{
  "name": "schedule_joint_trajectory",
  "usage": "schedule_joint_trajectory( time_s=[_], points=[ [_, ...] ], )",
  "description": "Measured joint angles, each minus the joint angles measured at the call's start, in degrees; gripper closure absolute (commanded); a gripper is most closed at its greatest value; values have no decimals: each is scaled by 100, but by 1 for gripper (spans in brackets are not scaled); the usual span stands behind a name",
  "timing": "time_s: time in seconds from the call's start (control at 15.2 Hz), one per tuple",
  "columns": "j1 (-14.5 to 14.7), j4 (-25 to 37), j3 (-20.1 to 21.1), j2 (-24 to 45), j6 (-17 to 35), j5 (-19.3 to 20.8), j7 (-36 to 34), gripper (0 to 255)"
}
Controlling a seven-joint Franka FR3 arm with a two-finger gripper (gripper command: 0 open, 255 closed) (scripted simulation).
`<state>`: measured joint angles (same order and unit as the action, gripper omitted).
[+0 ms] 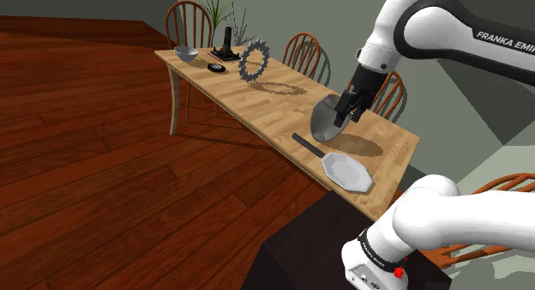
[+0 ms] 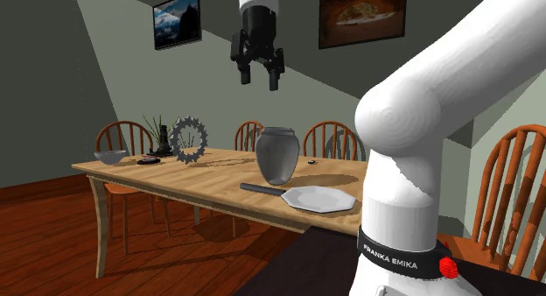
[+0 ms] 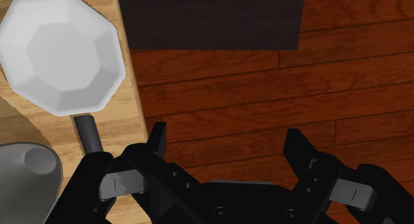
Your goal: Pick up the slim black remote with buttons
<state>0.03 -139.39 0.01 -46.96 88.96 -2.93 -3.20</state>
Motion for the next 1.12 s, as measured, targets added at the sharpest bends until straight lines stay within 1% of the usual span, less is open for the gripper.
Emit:
schedule_joint_trajectory(
  time_s=[0.13,0.33,0.79,1.12],
  points=[
    [-14,-29,-44,54,66,36,59,0],
    [-94,-142,-285,362,400,234,383,0],
    [-235,-284,-791,1419,1393,593,1095,0],
    [-306,-87,-1141,2446,2093,745,1606,0]
  ],
)
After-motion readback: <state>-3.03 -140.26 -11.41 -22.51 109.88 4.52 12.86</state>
